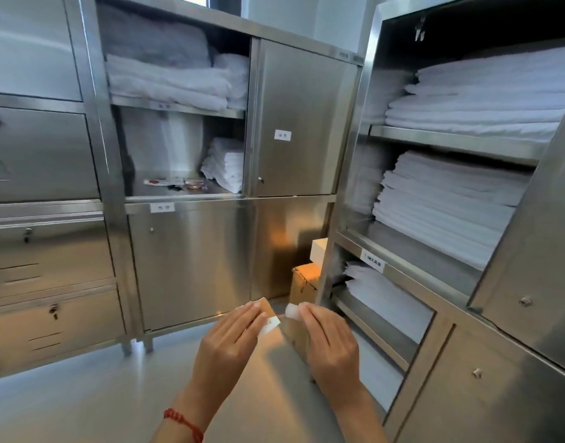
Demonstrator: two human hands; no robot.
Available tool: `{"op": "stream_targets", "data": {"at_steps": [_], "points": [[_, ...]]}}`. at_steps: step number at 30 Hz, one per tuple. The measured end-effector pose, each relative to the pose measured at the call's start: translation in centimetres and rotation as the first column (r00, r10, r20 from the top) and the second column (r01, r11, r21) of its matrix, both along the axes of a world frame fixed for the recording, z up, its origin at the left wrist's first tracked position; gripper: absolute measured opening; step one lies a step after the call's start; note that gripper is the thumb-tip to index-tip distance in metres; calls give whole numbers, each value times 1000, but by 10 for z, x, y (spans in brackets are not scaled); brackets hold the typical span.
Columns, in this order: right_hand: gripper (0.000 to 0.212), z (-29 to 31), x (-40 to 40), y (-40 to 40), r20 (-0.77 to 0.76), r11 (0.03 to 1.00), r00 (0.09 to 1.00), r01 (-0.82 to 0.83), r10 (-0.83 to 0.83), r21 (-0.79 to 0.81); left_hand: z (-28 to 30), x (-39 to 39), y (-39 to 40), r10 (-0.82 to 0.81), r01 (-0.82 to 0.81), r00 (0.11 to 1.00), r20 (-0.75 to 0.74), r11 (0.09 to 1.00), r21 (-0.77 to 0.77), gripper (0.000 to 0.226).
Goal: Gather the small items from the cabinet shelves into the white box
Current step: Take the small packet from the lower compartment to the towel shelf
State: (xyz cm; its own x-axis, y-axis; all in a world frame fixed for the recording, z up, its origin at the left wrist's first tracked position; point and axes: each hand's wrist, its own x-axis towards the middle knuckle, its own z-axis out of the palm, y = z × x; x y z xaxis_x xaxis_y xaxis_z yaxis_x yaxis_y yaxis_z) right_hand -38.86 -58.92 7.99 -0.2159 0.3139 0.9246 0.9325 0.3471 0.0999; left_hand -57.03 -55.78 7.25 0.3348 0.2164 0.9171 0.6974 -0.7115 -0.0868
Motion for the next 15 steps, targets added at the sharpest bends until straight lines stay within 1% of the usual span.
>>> {"op": "stream_targets", "data": {"at_steps": [2, 4, 5, 8, 10, 12, 15], "points": [[27, 3, -1, 18, -17, 995, 997, -79, 80, 62, 0, -2, 9, 47, -47, 999, 11, 999, 7, 45], [36, 4, 1, 33, -15, 987, 991, -133, 135, 90, 0, -1, 15, 98, -98, 995, 5, 995, 9, 44], [37, 4, 2, 40, -9, 984, 987, -156, 157, 87, 1, -1, 18, 121, -121, 993, -5, 993, 12, 44], [30, 2, 7, 57, 13, 977, 980, -200, 200, 75, 3, 0, 24, 182, -182, 983, -11, 983, 24, 42], [25, 3, 8, 70, 19, 970, 974, -227, 226, 88, 4, 0, 29, 231, -230, 973, -23, 973, 32, 36], [27, 5, 7, 81, 15, 960, 965, -260, 260, 104, 4, -1, 33, 265, -264, 964, -32, 964, 36, 31], [31, 8, 1, 93, 0, 944, 951, -307, 310, 119, 6, -5, 39, 295, -294, 955, -34, 955, 34, 40]]}}
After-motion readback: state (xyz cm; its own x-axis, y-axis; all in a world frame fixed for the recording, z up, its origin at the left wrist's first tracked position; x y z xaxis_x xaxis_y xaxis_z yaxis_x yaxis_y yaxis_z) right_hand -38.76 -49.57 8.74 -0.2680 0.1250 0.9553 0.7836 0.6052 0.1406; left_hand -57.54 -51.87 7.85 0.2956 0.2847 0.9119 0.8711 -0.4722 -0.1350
